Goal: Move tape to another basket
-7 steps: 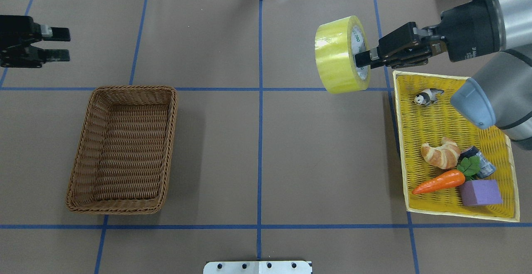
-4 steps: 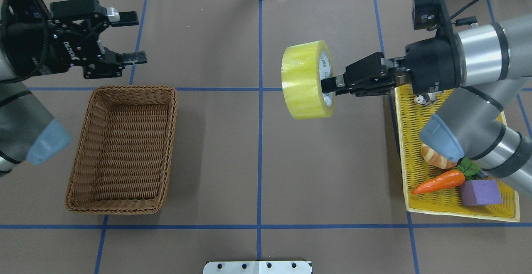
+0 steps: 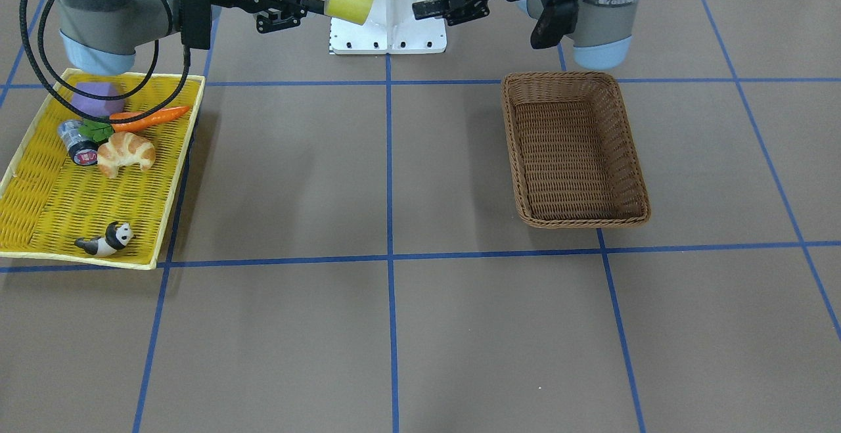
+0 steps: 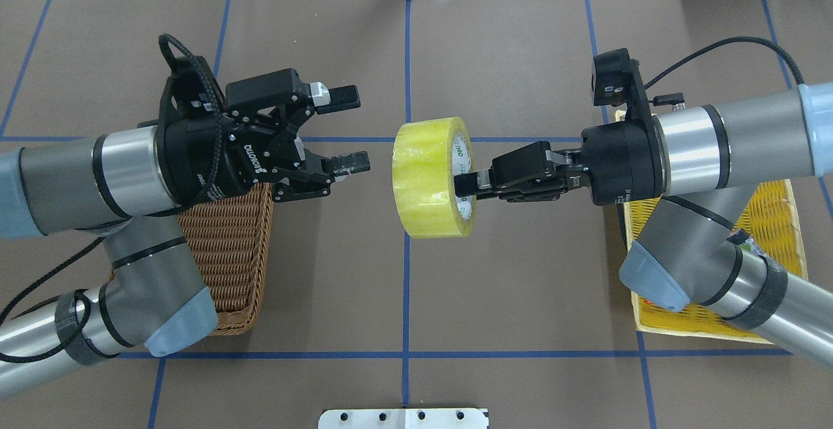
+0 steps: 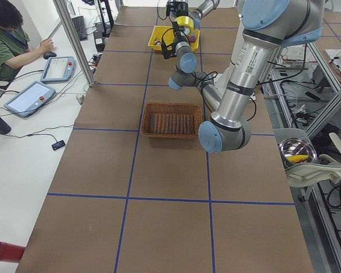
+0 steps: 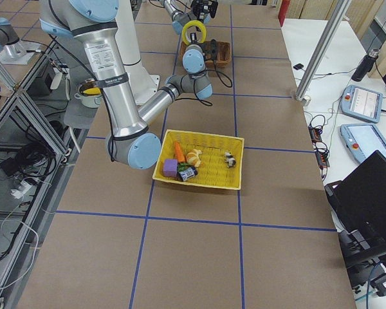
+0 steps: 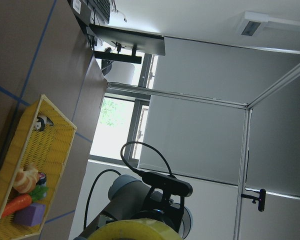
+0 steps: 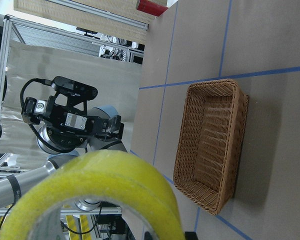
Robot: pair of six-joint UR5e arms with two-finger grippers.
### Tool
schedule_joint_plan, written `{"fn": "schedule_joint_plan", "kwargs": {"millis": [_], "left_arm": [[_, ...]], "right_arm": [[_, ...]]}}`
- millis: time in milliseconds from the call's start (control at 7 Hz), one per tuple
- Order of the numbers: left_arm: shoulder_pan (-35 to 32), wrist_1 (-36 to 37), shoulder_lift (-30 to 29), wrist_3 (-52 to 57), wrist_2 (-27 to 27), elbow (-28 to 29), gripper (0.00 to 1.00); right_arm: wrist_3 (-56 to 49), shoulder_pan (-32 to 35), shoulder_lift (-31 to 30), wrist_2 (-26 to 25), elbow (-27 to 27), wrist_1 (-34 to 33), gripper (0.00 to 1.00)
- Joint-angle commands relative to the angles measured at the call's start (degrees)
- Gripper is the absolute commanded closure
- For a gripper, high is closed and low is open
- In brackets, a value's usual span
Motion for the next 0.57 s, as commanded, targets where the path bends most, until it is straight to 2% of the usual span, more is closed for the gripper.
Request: {"fn": "schedule_joint_plan", "kwargs": {"millis": [0, 429], "left_arm": [[1.48, -0.01, -0.67, 0.15, 0.35, -0.48, 0.03], [3.4, 0.43, -2.34, 0.23, 0.44, -0.22, 0.03]], "right_arm": [[0.22, -1.23, -0.26, 0.14, -0.28, -0.06, 1.0], [0.22, -3.61, -0.26, 0.14, -0.46, -0.06, 1.0]]}}
